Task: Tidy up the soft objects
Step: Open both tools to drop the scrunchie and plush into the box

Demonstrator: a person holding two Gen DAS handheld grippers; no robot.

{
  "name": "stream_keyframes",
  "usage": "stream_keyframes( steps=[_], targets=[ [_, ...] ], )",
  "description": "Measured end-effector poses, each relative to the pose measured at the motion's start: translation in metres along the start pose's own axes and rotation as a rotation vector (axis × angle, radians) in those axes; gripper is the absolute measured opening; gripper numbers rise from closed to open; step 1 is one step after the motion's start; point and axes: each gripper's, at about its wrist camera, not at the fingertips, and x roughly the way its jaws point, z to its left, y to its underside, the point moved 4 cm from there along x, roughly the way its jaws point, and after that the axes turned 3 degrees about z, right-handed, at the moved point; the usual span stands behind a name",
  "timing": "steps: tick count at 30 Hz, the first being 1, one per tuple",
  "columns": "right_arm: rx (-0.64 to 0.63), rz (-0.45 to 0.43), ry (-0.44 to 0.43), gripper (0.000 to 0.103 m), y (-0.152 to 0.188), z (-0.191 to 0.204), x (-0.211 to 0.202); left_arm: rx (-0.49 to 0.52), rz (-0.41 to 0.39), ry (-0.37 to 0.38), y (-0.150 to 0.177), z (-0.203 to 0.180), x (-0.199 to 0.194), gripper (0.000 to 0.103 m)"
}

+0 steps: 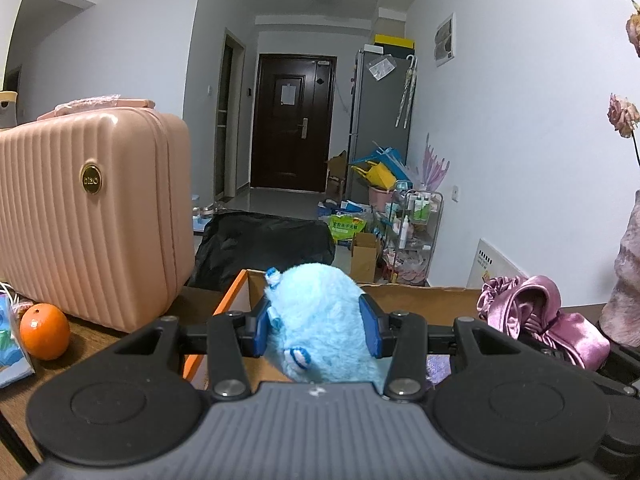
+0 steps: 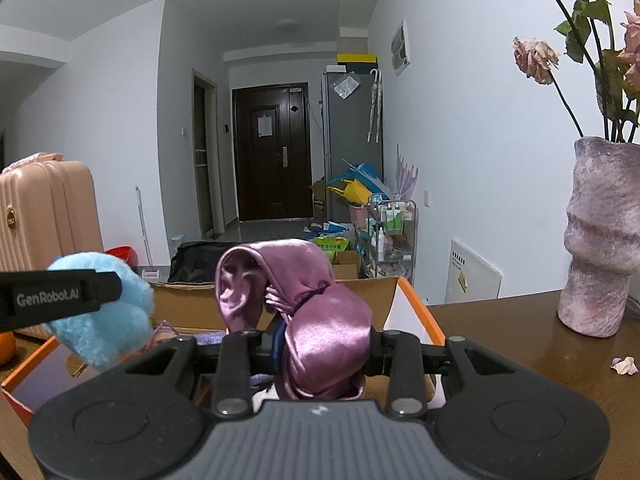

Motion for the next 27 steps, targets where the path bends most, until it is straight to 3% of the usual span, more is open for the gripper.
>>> stream_keyframes(
  steps=[5, 7, 9, 11, 12, 16, 27],
  targets=[
    [-0.002, 0.011, 0.008, 0.045, 0.0, -0.003, 0.003, 0.008, 0.017, 0.004, 0.003, -0.002, 0.001, 0.051],
    [0.003, 0.014, 0.013, 0.047, 0.0, -0.005, 0.004, 0.011, 0.017, -0.01, 0.004, -0.002, 0.001, 0.075],
    [0.009, 0.011, 0.012, 0.059, 0.0, -0.007, 0.003, 0.002, 0.011, -0.022, 0.004, 0.001, 0.0, 0.088],
    [0.016, -0.001, 0.018, 0.082, -0.001, -0.009, 0.001, -0.019, 0.002, -0.039, 0.004, 0.005, -0.001, 0.096],
    [0.02, -0.007, 0.019, 0.086, -0.001, -0.01, 0.0, -0.024, 0.001, -0.044, 0.004, 0.006, -0.001, 0.102],
    [0.03, -0.013, 0.023, 0.103, -0.001, -0.012, -0.001, -0.043, -0.005, -0.067, 0.004, 0.01, -0.002, 0.103],
    [0.042, -0.011, 0.024, 0.103, 0.001, -0.014, -0.001, -0.035, -0.009, -0.075, 0.005, 0.009, -0.001, 0.103]
  ],
)
